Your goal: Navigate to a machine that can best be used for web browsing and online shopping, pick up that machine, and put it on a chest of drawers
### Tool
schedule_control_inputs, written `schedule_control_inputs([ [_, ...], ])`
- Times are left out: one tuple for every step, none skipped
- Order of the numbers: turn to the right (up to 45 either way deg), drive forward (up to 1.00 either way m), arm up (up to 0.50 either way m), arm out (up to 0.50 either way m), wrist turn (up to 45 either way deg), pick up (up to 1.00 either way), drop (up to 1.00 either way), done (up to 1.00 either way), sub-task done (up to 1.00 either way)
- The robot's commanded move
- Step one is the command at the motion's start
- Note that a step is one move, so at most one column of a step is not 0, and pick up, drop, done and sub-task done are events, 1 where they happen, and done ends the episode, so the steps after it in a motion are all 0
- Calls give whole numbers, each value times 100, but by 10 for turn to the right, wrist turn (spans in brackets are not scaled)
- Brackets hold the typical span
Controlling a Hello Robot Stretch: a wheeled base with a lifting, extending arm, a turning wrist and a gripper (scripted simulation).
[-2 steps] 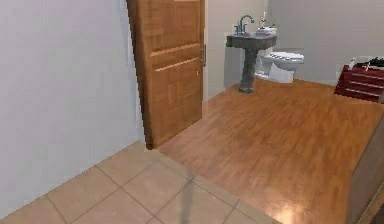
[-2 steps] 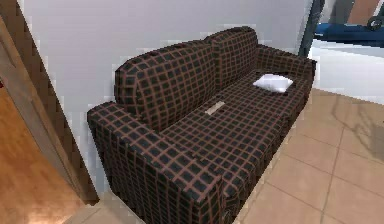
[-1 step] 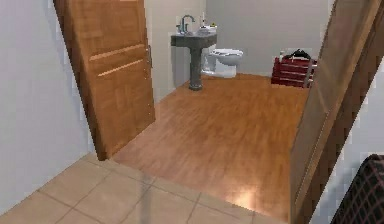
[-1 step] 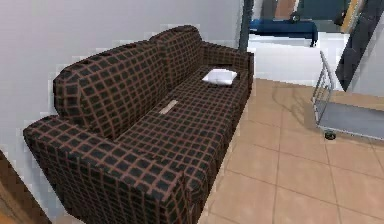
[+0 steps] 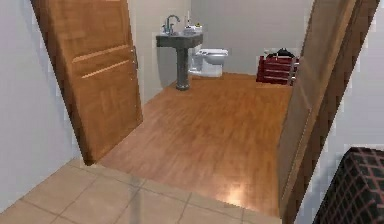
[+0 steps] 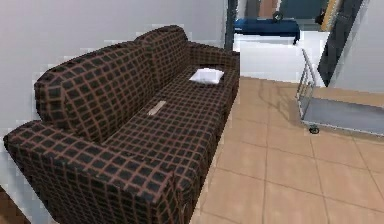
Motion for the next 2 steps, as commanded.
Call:
schedule_control_inputs([
  [0, 100, 0, 0, 0, 0, 0, 0, 0],
  [-90, 0, 0, 0, 0, 0, 0, 0, 0],
])
